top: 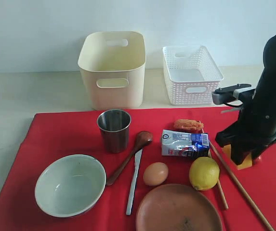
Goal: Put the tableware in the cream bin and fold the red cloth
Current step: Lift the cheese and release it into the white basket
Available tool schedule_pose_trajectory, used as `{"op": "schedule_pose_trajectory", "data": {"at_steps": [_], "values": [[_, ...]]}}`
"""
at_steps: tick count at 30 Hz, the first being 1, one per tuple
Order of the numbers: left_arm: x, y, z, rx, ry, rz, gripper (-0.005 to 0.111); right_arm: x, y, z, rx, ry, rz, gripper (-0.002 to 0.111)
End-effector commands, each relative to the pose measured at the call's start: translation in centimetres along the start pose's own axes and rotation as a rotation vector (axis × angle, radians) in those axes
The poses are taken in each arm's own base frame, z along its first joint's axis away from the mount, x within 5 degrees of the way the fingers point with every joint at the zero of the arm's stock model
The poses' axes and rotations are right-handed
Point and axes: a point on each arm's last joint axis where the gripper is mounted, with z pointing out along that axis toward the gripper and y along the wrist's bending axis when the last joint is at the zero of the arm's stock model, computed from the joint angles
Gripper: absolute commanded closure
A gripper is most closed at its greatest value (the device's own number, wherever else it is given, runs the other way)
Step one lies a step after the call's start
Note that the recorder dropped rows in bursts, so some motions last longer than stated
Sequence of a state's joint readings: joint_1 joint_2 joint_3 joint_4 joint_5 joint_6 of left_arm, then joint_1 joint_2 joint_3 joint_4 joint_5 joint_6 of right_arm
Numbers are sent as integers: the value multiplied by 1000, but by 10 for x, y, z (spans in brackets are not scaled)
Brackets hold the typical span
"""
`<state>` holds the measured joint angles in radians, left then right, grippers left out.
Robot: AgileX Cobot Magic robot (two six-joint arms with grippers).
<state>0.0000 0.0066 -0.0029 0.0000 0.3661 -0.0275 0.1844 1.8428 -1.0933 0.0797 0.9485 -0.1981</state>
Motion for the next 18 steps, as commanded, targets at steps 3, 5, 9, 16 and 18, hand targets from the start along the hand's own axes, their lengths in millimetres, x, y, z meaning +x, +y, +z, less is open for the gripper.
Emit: {"op": "schedule_pose_trajectory", "data": {"at_steps": [3, 5, 9, 16, 18], "values": [[0, 0, 0, -1, -17, 3, 107, -4, 2, -23, 13, -83, -4, 108], [0, 0, 0, -1, -17, 3, 107, -6, 2, -33, 26, -155, -5, 108], [0, 0, 0, -1, -17, 3, 107, -9, 3, -55, 48, -311, -6, 108], [0, 0, 0, -1, -17, 3, 107, -25, 9, -81, -5, -606, 24, 108], [0, 0, 0, -1, -17, 3, 107, -35, 9, -85, -7, -652, -16, 108]]}}
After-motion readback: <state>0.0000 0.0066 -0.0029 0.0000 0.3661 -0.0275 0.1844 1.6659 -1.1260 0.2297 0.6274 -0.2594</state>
